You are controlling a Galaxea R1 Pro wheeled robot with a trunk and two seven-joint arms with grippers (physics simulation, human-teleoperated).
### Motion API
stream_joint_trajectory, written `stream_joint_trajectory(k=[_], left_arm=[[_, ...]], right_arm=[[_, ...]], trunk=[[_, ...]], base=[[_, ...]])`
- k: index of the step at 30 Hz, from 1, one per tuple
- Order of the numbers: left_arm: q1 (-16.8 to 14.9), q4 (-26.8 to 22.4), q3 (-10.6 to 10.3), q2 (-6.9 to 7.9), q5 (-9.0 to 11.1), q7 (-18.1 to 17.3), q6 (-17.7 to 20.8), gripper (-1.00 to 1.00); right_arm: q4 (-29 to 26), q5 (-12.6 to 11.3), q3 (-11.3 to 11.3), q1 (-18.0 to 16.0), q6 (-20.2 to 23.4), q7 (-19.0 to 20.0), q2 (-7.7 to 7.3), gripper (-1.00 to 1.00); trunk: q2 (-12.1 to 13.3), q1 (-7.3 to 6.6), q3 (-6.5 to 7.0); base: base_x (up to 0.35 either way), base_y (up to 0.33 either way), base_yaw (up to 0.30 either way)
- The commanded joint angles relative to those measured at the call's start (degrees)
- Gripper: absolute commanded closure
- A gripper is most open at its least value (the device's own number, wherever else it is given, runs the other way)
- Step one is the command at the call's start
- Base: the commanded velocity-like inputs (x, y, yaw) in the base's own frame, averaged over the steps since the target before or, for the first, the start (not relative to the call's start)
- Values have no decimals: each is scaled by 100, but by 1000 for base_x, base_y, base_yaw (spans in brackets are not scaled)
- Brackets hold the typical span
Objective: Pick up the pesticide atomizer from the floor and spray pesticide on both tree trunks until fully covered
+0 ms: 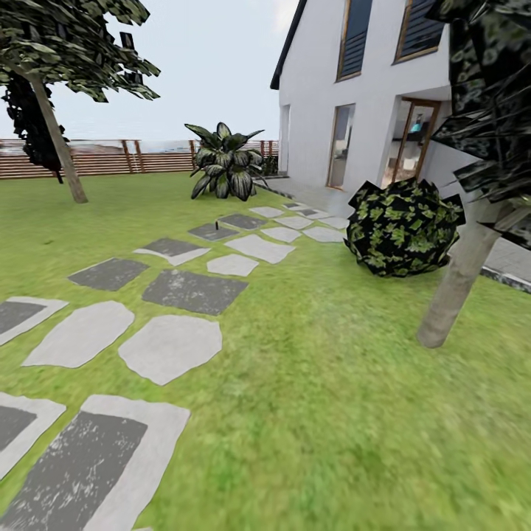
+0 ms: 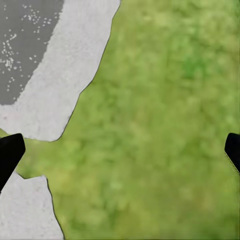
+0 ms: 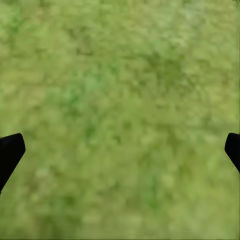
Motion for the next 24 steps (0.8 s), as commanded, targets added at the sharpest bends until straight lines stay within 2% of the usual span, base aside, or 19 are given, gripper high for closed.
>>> stream_joint_trajectory(k=[1, 24], left_arm=[[-1, 0, 0, -2, 0, 0, 0, -100], [1, 0, -5, -3, -1, -1, 0, -100]], right_arm=[[0, 0, 0, 0, 0, 1, 0, -100], [0, 1, 1, 0, 0, -1, 0, -100]], trunk=[[0, 0, 0], [0, 0, 0]], base=[[309, 0, 0], [325, 0, 0]])
